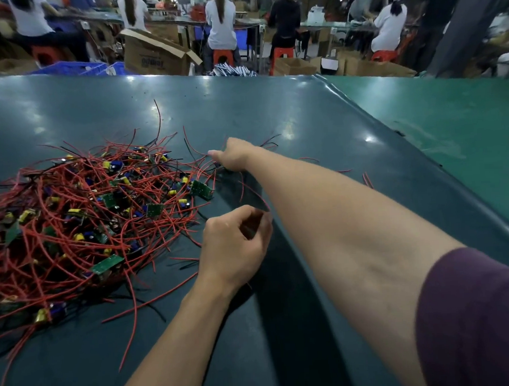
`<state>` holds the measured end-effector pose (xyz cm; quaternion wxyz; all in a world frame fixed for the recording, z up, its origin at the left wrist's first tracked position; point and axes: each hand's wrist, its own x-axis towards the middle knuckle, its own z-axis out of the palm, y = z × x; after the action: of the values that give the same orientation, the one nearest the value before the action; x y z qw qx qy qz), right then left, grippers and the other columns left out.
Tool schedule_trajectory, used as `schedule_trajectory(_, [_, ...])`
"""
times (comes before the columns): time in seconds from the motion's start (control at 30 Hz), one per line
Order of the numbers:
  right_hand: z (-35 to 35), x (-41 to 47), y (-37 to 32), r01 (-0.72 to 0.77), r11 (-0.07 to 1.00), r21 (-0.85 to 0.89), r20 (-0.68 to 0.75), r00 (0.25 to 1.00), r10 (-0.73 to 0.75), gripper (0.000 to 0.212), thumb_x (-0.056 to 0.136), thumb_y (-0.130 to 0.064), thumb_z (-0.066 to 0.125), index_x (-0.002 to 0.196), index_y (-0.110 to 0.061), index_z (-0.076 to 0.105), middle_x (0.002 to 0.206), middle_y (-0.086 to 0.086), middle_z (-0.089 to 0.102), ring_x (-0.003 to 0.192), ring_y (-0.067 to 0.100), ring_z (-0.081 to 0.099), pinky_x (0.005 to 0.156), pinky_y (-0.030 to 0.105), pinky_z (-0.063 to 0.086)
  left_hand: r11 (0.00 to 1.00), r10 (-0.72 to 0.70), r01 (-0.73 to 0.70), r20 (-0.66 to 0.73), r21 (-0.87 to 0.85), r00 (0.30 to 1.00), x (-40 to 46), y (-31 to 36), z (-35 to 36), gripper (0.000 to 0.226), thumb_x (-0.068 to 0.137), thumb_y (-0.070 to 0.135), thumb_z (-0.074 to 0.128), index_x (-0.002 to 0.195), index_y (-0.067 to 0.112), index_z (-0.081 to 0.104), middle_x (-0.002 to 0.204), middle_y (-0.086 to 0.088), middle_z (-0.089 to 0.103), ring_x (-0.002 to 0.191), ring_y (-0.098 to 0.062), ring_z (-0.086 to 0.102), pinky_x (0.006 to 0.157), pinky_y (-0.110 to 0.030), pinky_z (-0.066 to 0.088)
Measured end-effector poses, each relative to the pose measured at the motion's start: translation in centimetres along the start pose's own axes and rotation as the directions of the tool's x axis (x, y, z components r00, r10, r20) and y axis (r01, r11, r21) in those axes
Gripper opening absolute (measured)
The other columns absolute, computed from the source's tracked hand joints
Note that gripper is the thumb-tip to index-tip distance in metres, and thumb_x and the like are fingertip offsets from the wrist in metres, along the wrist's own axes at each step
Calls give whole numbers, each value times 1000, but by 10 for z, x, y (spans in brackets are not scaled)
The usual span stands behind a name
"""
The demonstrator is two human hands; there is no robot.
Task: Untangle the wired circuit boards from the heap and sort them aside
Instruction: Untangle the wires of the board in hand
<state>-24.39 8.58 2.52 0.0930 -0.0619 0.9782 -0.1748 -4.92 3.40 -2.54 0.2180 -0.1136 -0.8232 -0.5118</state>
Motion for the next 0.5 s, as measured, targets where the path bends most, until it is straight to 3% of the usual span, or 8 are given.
schedule_trajectory(0.13, [11, -10, -27, 190, 981, -43, -20, 981, -191, 36, 97, -43, 53, 109, -9, 59, 121, 15, 62, 110, 32, 58, 81, 30, 44, 998, -56, 55, 79, 10, 995, 0, 4, -1, 18, 80, 17, 70, 65, 26, 67, 54, 8, 61, 47, -12, 51, 50, -23, 41])
schedule_trajectory(0.23, [12, -28, -61, 334, 941, -49, 12, 942, -334, 17, 92, -24, 55, 103, -11, 59, 115, 13, 64, 104, 30, 60, 79, 29, 48, 993, -77, 70, 71, 91, 994, 1, 12, -4, 33, 71, 18, 62, 48, 39, 54, 55, 5, 54, 57, -14, 53, 44, -17, 27])
schedule_trajectory(0.3, [6, -39, -74, 389, 920, -42, 4, 921, -389, 19, 91, -12, 49, 106, -9, 60, 116, 14, 63, 104, 31, 60, 85, 33, 51, 995, -74, 68, 83, 71, 994, 0, 19, -5, 30, 66, 18, 56, 48, 41, 53, 48, 6, 48, 40, -7, 45, 42, -14, 22])
schedule_trajectory(0.37, [-4, -53, -80, 422, 901, -95, 15, 906, -423, 29, 91, -6, 45, 116, -7, 58, 114, 12, 62, 105, 30, 59, 86, 36, 53, 997, -66, 62, 94, 42, 993, -1, 19, -6, 39, 70, 10, 62, 48, 41, 52, 41, 10, 42, 37, 0, 33, 41, -11, 19])
schedule_trajectory(0.47, [-18, -70, -82, 445, 860, -249, -127, 866, -485, 13, 89, -3, 46, 97, -12, 48, 82, 1, 47, 87, 29, 54, 62, 32, 40, 995, -90, 86, 72, 57, 993, -2, 13, -4, 36, 72, 9, 65, 46, 30, 50, 40, 7, 41, 38, 0, 31, 42, -12, 19])
schedule_trajectory(0.5, [-25, -80, -84, 443, 853, -274, -186, 846, -499, 16, 88, -1, 46, 96, -15, 45, 79, -1, 41, 82, 27, 50, 60, 31, 36, 995, -87, 84, 61, 60, 994, -1, 9, -3, 33, 70, 14, 61, 43, 23, 45, 41, 2, 40, 39, 1, 29, 44, -13, 21])
